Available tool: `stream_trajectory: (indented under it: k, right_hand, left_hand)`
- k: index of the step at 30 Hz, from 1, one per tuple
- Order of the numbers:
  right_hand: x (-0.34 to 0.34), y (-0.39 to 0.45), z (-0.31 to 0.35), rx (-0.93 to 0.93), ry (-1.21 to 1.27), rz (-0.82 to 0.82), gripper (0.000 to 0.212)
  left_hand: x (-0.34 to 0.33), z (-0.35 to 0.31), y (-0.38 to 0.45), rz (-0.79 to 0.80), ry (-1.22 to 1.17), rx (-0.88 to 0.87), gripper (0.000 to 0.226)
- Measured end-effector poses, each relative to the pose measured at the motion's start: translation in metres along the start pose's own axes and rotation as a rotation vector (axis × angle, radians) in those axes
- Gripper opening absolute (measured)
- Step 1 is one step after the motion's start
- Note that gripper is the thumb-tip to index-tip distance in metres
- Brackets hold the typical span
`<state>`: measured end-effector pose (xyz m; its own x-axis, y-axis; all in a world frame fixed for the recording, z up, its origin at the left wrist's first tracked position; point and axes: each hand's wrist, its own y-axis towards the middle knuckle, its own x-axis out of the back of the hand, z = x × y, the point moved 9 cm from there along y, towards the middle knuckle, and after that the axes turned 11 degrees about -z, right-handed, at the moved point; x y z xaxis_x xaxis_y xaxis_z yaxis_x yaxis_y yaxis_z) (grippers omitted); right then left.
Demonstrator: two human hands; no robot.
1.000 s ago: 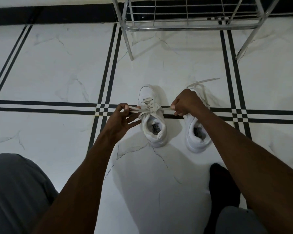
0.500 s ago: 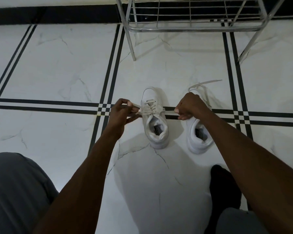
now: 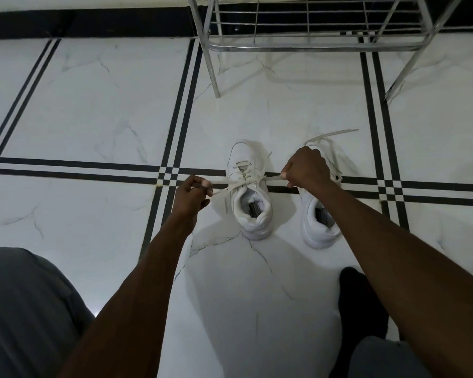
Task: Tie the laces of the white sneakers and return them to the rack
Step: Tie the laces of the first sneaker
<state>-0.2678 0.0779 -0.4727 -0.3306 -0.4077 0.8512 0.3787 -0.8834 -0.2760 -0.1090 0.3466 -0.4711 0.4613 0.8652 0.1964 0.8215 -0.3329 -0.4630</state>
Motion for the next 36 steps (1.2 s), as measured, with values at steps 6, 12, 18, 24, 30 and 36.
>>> stream_trajectory:
  k: [6, 12, 18, 24, 30, 36]
  right_hand:
    - [0.001, 0.000, -0.002, 0.033, -0.032, -0.048, 0.027]
    - [0.009, -0.008, 0.012, 0.151, -0.062, -0.113, 0.016]
    - [0.013, -0.014, 0.034, 0.393, -0.028, -0.009, 0.020]
    - [-0.013, -0.038, 0.060, 0.657, 0.175, 0.281, 0.039]
    - [-0.014, -0.042, 0.049, 0.548, 0.283, 0.186, 0.016]
    - [-0.009, -0.056, 0.056, 0.693, 0.003, 0.070, 0.023]
  left_hand:
    - [-0.001, 0.012, -0.005, -0.038, -0.068, 0.065, 0.024]
    - [-0.001, 0.026, -0.002, -0.093, -0.098, 0.130, 0.018]
    - [-0.006, 0.013, 0.004, -0.016, 0.163, 0.005, 0.012]
    - [-0.043, -0.030, 0.007, 0.237, 0.390, -0.322, 0.041]
    - [-0.052, -0.020, 0.003, 0.136, 0.588, -0.459, 0.048]
    - [-0.039, -0.024, -0.002, -0.059, 0.748, -0.580, 0.020]
